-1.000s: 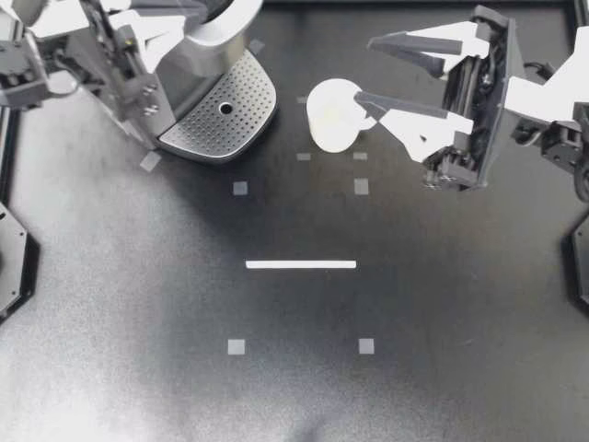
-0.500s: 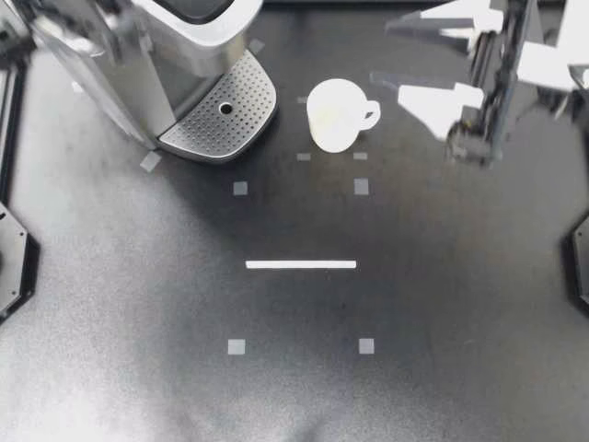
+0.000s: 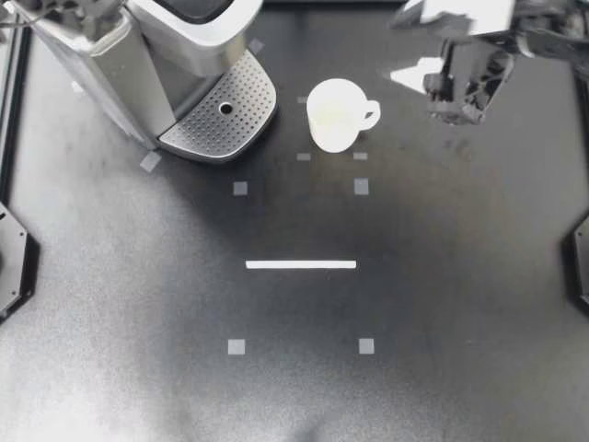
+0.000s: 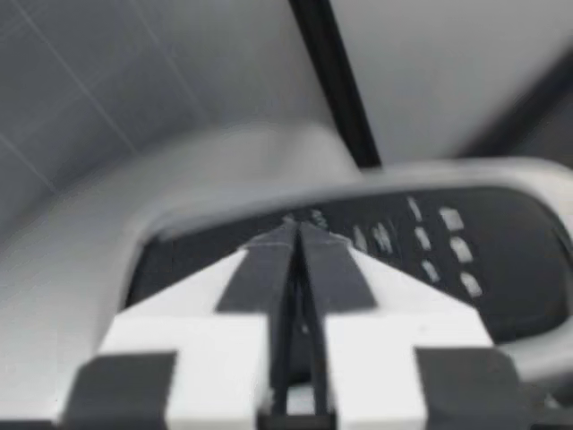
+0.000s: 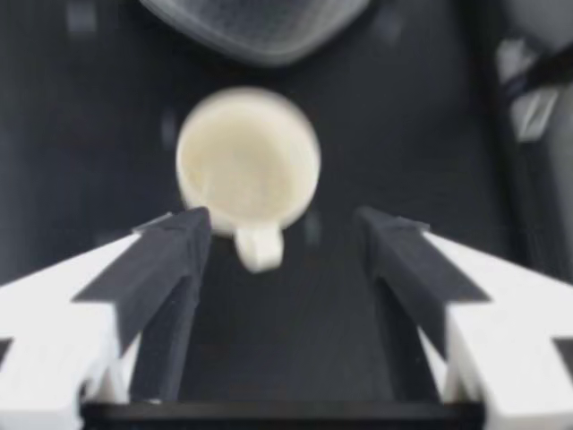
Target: Place the coffee capsule inside the capsule container, then place the cup onto the center of the cup tray.
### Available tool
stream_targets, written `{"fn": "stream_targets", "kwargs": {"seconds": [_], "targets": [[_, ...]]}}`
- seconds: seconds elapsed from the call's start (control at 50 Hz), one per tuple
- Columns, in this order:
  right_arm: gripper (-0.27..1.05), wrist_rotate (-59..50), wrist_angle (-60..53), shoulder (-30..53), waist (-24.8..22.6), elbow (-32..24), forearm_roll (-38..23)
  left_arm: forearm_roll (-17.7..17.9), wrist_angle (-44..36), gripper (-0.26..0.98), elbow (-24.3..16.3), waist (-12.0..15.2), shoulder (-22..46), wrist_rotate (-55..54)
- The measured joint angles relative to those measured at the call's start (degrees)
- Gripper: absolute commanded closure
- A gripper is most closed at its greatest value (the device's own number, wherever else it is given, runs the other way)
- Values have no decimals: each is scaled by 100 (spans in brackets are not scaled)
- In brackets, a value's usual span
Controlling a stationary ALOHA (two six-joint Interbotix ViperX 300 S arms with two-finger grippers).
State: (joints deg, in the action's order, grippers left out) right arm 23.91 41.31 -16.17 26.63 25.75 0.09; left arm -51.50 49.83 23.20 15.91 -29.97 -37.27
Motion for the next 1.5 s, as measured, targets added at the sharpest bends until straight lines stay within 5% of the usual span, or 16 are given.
{"fn": "stream_targets", "kwargs": {"seconds": [0.14, 0.34, 0.74, 1.5], "targets": [[14, 413, 308, 308, 97, -26, 167, 1081, 255, 63, -255, -18, -44, 861], [14, 1362, -26, 501, 229, 158, 633, 1608, 272, 63, -308, -26, -211, 1178], [14, 3155, 316, 1222, 1063, 220, 2698, 1670, 123, 63, -185, -26, -431, 1178], [14, 3296, -167, 2004, 1204, 220, 2865, 1661, 123, 63, -70, -26, -439, 1169]]}}
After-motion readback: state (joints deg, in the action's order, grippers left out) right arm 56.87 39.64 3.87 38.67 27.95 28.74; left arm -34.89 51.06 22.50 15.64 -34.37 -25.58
